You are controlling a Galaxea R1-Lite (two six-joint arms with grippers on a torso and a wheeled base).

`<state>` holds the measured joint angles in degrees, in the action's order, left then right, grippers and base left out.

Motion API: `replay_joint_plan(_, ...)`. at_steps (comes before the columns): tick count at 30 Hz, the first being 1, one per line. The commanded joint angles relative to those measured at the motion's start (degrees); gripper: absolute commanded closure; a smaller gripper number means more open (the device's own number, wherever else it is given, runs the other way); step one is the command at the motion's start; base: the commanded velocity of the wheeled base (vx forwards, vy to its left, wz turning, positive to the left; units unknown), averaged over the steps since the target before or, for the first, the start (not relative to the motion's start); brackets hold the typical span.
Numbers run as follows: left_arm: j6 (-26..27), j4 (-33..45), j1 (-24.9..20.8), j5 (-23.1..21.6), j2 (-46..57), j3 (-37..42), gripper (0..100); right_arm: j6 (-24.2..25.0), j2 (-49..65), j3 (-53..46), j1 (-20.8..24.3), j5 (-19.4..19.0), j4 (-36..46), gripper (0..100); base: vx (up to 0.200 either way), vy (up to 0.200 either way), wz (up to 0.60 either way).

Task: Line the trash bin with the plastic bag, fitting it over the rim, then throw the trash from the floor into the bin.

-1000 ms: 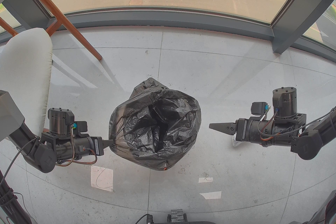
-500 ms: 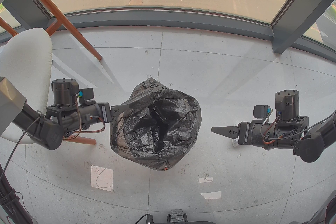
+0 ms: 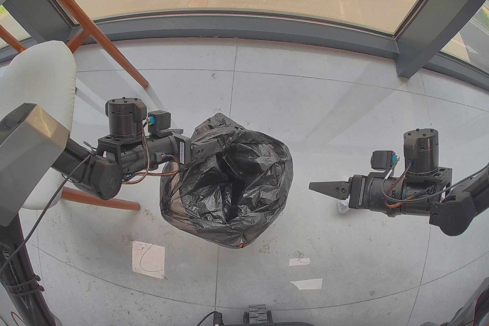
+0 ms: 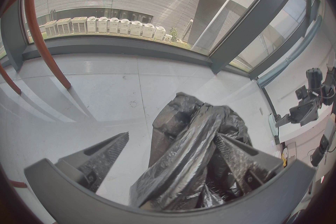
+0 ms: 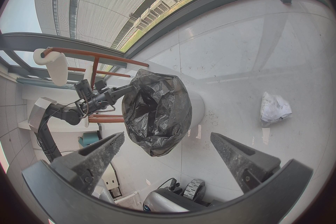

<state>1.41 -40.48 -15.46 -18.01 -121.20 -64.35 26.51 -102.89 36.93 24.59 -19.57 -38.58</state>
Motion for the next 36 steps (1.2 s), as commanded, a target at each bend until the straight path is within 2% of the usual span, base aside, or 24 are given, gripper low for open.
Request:
replay_joint_plan(1, 0.2, -0.2, 0.0, 0.2, -2.7, -1.5, 100, 0.1, 0.3, 0.0, -0.1, 0.0, 0.0, 0, 0.0, 0.0, 0.0)
replay_joint_plan(13, -0.1, 0.2, 0.7, 1.0, -0.5, -3.2, 100, 0.0, 0.3, -0.8, -0.2, 0.1, 0.0, 0, 0.0, 0.0, 0.0)
replay_joint_plan(18, -0.4, -0.2, 5.0, 1.1, -0.8, -2.4, 100, 0.0, 0.9, -0.8, 0.0, 0.1, 0.0, 0, 0.0, 0.0, 0.0)
replay_joint_plan(27, -1.8, -0.6, 4.4, 1.4, -0.4, -2.8, 100, 0.0, 1.6, -0.9, -0.4, 0.1, 0.0, 0, 0.0, 0.0, 0.0)
replay_joint_plan(28, -1.8, -0.6, 4.4, 1.3, -0.4, -2.8, 0, 0.0, 1.6, -0.9, -0.4, 0.1, 0.0, 0, 0.0, 0.0, 0.0)
replay_joint_plan(36, -2.0, -3.6, 4.4, 1.0, 1.8, 0.6, 0, 0.0, 3.3, -2.4, -1.8, 1.5, 0.0, 0, 0.0, 0.0, 0.0)
